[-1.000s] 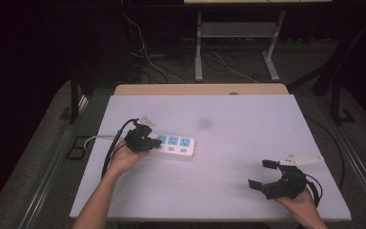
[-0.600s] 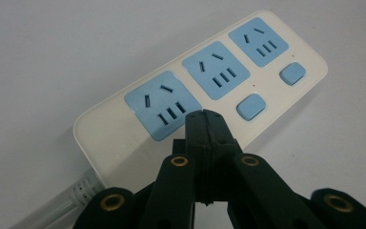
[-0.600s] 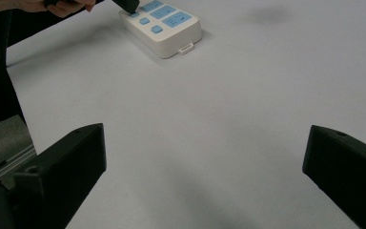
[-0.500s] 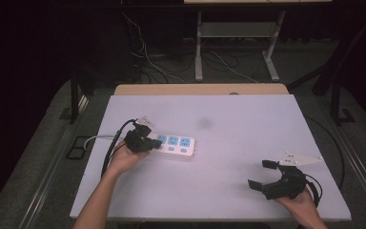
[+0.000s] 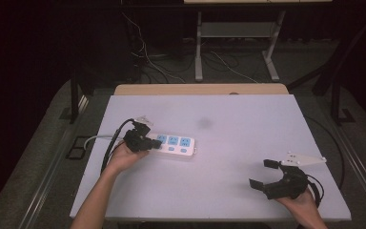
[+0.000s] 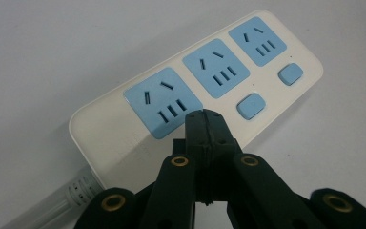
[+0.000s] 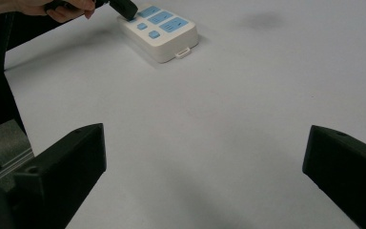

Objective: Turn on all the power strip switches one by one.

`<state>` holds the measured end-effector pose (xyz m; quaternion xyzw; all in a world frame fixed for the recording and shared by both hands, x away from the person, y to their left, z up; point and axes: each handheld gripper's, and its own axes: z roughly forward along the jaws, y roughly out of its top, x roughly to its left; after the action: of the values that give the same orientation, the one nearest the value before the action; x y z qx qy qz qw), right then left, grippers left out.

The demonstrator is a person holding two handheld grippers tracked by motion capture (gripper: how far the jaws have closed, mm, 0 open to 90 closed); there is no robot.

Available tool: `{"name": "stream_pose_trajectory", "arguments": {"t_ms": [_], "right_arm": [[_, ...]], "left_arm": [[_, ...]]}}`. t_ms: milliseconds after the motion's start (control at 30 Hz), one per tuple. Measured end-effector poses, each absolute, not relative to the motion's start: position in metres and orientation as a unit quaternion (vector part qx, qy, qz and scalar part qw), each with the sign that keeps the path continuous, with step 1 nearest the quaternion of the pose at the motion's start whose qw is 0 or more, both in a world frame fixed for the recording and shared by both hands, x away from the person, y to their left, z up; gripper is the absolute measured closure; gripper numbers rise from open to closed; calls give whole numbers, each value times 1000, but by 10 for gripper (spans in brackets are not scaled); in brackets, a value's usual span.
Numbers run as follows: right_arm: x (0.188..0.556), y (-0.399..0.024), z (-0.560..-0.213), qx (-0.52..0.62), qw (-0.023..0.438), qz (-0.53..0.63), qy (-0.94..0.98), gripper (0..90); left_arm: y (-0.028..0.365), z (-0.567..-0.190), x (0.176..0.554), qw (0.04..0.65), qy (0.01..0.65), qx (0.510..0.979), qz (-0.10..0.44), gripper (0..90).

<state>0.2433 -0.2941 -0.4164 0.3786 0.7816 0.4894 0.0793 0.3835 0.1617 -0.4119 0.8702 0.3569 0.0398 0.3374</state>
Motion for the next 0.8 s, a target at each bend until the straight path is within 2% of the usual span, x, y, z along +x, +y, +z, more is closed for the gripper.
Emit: {"name": "stream_pose_trajectory", "arguments": {"t_ms": [800], "right_arm": [[243, -301, -416, 389, 84, 491, 775, 6]], "left_arm": [[157, -410, 382, 319, 341, 883, 56, 898]]}}
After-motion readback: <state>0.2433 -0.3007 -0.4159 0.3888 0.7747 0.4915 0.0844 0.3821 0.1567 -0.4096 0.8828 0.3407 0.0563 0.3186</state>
